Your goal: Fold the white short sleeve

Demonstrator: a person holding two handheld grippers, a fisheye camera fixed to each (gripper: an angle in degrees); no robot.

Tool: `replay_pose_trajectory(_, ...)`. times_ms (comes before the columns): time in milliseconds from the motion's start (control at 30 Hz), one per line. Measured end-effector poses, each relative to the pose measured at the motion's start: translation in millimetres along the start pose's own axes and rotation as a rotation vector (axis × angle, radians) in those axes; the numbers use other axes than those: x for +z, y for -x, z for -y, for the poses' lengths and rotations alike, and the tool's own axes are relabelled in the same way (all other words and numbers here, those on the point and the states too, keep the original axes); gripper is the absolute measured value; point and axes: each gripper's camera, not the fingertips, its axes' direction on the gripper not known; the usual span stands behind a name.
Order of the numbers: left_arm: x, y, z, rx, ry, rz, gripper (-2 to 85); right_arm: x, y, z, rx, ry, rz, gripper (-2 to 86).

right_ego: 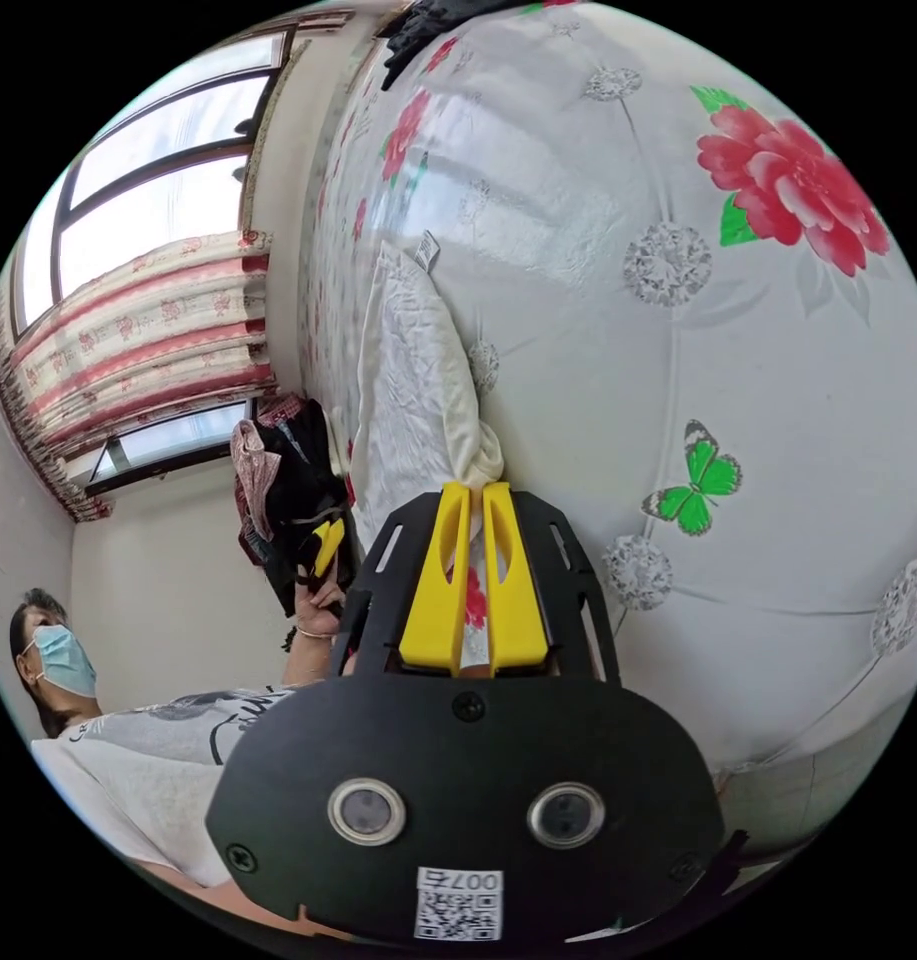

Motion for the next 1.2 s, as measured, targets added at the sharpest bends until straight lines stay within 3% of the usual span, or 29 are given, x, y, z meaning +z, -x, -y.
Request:
replay_pose_trajectory(133, 49.5, -7.0, 43.0, 0.033, 0.055, 0.021, 6.7, -1.3, 0.7, -0.5, 0.025, -0.022, 0.026, 0.0)
replay_pose_trajectory(233, 65.8, 14.4, 58.6, -0.063, 0.040, 0.095, 4.8, -0.8, 2.6, 2.5, 0.033, -0.025, 0.034, 0.0)
replay_pose_trajectory(333, 59.1, 25.7, 57.0, -0.131, -0.029, -0.051, 6.7, -0.7, 8.7, 8.8, 0.030, -0.021, 0.038, 0.0)
replay_pose_trajectory(467, 31.4, 19.4, 15.7, -0.110, -0.083, -0.029, 8.4, 1.9, 26.0, 22.8, 0.011, -0.013, 0.021, 0.0)
replay_pose_trajectory(733, -52.3, 39.2, -139.1, -0.362, -0.239, 0.047, 8.2, 13.2, 91.3, 58.2, -0.058, 0.008, 0.003, 0.0)
replay_pose_trajectory(833, -76.3, 42.2, -191.0, -0.447, -0.286, 0.058, 8.2, 46.0, 188.5, 81.9, -0.365, 0.131, -0.138, 0.0)
replay_pose_trajectory(900, -86.3, 45.1, -223.1, -0.503, -0.302, 0.064, 8.3, 101.3, 284.8, 79.0, -0.697, 0.289, -0.236, 0.1)
replay_pose_trajectory(1000, -92.8, 47.4, -251.6, -0.545, -0.326, 0.046, 8.4, 191.8, 374.3, 41.6, -1.000, 0.545, -0.293, 0.2)
replay_pose_trajectory(1100, -94.3, 51.7, -271.6, -0.576, -0.365, -0.027, 8.7, 277.2, 406.4, -21.3, -1.196, 0.741, -0.316, 0.5)
replay_pose_trajectory(1200, -92.0, 57.6, -285.9, -0.605, -0.371, -0.071, 8.8, 348.3, 388.0, -69.4, -1.256, 0.874, -0.395, 1.4)
